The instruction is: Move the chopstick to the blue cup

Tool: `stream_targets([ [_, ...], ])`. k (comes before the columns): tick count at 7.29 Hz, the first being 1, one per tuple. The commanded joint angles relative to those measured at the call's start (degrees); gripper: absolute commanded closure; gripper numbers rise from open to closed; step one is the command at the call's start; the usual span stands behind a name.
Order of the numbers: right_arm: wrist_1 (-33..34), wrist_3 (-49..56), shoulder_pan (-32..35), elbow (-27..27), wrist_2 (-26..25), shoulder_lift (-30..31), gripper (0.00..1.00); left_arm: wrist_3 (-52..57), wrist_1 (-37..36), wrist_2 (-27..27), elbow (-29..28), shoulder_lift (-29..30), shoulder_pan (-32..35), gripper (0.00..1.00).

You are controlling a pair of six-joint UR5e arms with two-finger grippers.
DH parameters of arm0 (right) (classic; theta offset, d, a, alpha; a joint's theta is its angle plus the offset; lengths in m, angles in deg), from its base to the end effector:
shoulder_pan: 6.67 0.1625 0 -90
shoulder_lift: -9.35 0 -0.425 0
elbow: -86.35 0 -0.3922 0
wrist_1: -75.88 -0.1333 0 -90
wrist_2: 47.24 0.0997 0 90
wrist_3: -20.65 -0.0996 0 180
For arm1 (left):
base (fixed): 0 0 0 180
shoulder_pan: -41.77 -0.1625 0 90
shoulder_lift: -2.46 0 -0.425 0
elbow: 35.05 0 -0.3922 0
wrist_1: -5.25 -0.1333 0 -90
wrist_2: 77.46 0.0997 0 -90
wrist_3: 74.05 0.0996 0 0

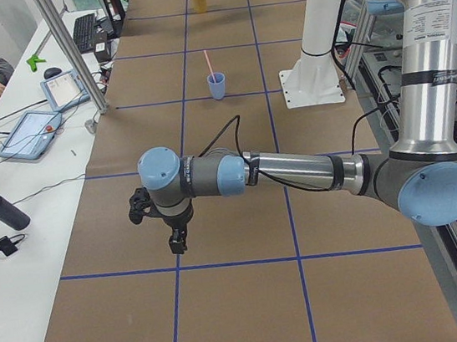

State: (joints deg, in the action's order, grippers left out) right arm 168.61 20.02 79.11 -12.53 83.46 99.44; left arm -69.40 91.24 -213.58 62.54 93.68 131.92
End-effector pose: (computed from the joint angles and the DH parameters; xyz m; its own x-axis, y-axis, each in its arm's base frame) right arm 0.0318 -0.4977 0.5921 0.7518 -0.1135 0.6496 0.0649 0.9930 0.0984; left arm -0.0628 -0.5016 0.5878 0.6912 0.1391 -0.7091 -0.0536 0.9885 0.1416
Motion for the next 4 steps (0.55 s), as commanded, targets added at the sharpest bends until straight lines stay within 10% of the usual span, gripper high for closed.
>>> stream_targets([
  [1,-6.7,0.2,0.4,0.4,0.0,5.5,0.0,0.4,1.2,-0.4,1.2,-2.4,0.3,0.01],
  [4,-6.6,-2.2,0.4,0.4,0.3,3.6,0.0,0.6,1.2,-2.2,1.5,-2.5,0.5,0.01],
])
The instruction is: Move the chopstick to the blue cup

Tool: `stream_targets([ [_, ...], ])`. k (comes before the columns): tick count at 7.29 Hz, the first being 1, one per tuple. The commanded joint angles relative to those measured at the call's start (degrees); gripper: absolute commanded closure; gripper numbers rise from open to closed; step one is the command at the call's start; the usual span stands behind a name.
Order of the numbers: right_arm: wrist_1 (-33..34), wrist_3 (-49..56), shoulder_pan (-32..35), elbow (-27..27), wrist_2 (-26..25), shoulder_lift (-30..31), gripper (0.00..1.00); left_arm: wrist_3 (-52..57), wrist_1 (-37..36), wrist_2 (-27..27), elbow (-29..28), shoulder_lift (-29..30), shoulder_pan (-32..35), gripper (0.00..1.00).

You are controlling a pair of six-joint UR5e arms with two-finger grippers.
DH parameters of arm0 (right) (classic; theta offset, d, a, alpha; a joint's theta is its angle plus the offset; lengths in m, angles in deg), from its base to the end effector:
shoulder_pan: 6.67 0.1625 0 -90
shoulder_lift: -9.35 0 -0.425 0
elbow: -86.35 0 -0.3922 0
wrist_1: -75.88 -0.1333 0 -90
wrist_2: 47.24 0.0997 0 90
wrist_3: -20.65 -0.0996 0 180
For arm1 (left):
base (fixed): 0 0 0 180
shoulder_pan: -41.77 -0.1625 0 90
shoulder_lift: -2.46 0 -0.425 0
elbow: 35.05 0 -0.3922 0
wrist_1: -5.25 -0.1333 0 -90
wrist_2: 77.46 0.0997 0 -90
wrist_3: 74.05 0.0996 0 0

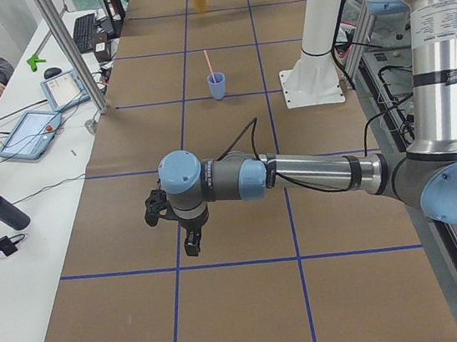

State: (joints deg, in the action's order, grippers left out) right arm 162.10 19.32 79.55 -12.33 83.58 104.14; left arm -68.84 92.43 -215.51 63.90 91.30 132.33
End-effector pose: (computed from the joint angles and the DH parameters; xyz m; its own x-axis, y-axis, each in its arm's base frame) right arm 0.0374 -0.4682 0.6208 0.7507 -0.1140 0.6508 0.0479 0.9918 0.1184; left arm -0.0640 -0.4845 0.5919 0.6672 0.1481 -0.7300 -0.0511 0.9868 0.1536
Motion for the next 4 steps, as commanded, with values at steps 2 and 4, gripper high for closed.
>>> stream_targets([
  [2,-0.1,-4.9,0.0,-0.3,0.4,-0.6,0.0,-0.2,0.1,0.3,0.1,-0.1,0.1,0.01],
  [4,-0.1,-5.0,0.0,-0.6,0.5,-0.4,0.0,-0.3,0.1,0.3,0.0,-0.2,0.1,0.01],
])
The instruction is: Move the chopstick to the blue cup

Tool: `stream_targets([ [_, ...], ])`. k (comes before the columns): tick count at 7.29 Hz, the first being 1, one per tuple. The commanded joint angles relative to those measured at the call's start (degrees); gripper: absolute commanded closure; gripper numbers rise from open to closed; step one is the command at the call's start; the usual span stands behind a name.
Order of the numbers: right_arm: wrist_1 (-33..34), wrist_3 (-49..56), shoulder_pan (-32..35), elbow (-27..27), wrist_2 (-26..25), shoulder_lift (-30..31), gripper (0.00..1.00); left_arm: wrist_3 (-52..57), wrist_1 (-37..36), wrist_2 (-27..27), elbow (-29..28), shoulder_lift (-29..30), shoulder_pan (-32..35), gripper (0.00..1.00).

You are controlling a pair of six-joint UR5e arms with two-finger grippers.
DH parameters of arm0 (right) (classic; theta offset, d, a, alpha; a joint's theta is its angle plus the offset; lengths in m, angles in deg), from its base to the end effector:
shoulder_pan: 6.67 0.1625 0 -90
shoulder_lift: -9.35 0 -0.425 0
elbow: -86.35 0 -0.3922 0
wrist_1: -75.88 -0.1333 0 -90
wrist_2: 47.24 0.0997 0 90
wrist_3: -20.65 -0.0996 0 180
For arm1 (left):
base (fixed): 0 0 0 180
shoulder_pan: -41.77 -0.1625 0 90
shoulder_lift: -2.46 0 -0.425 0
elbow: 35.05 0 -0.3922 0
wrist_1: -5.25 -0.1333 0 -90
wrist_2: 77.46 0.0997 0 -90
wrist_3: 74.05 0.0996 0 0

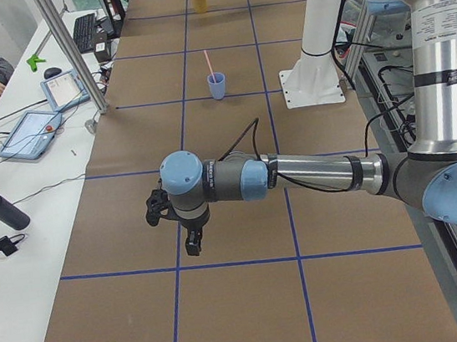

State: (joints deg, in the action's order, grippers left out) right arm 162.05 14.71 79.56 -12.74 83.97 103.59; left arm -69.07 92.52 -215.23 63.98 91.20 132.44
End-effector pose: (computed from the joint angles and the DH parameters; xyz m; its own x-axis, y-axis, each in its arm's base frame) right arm 0.0367 -0.4727 0.6122 0.7469 -0.0458 0.6634 -0.0124 0.9965 0.0827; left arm -0.0652 -0.4837 0.5923 0.6713 0.1434 -0.7272 -0.0468 0.9873 0.1515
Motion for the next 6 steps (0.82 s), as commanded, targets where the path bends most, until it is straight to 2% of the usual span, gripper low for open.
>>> stream_targets([
  [1,-0.1,-0.4,0.0,-0.7,0.4,0.1,0.0,-0.1,-0.1,0.0,0.0,-0.1,0.0,0.01],
  [6,-0.3,-0.3,0.0,-1.1,2.1,-0.3,0.0,-0.1,0.0,0.0,0.6,-0.1,0.5,0.01],
])
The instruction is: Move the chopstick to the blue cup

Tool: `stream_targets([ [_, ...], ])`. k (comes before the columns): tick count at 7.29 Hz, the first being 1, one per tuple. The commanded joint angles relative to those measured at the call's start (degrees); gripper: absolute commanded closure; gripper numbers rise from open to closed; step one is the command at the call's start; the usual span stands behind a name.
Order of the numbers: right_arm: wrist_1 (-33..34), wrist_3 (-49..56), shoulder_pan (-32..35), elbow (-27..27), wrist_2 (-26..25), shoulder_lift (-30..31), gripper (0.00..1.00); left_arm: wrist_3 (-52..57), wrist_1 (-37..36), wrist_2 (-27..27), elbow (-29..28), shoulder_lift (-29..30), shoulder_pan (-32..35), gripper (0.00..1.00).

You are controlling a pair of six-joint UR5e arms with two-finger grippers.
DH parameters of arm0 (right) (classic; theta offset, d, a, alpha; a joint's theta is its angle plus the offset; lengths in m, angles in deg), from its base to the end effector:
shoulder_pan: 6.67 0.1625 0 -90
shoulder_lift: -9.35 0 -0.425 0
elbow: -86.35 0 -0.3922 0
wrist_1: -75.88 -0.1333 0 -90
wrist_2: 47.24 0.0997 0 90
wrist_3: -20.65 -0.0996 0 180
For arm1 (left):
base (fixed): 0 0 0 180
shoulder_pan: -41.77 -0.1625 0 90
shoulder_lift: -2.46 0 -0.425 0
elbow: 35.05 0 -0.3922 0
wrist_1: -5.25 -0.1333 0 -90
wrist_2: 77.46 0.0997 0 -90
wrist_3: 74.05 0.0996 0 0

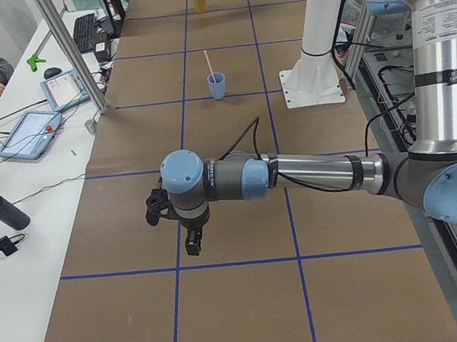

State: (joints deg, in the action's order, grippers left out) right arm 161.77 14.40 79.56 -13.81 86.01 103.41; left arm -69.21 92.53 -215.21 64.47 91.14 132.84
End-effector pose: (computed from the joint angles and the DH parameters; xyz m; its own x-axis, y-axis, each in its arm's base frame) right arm 0.0340 -0.4741 0.5985 0.7216 -0.0612 0.6896 -0.0139 0.9946 0.1028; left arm -0.0686 -0.4828 0.5886 0.6727 0.1419 -0.7262 -0.0383 0.9868 0.1573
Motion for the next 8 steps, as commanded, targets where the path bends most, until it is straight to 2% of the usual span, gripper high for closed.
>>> stream_targets([
  [1,0.0,0.0,0.0,0.0,0.1,-0.2,0.0,0.1,-0.1,0.0,0.1,0.0,0.1,0.01],
  [8,0.0,-0.1,0.0,-0.8,0.2,0.0,0.0,0.1,-0.1,0.0,-0.1,-0.1,0.2,0.01],
])
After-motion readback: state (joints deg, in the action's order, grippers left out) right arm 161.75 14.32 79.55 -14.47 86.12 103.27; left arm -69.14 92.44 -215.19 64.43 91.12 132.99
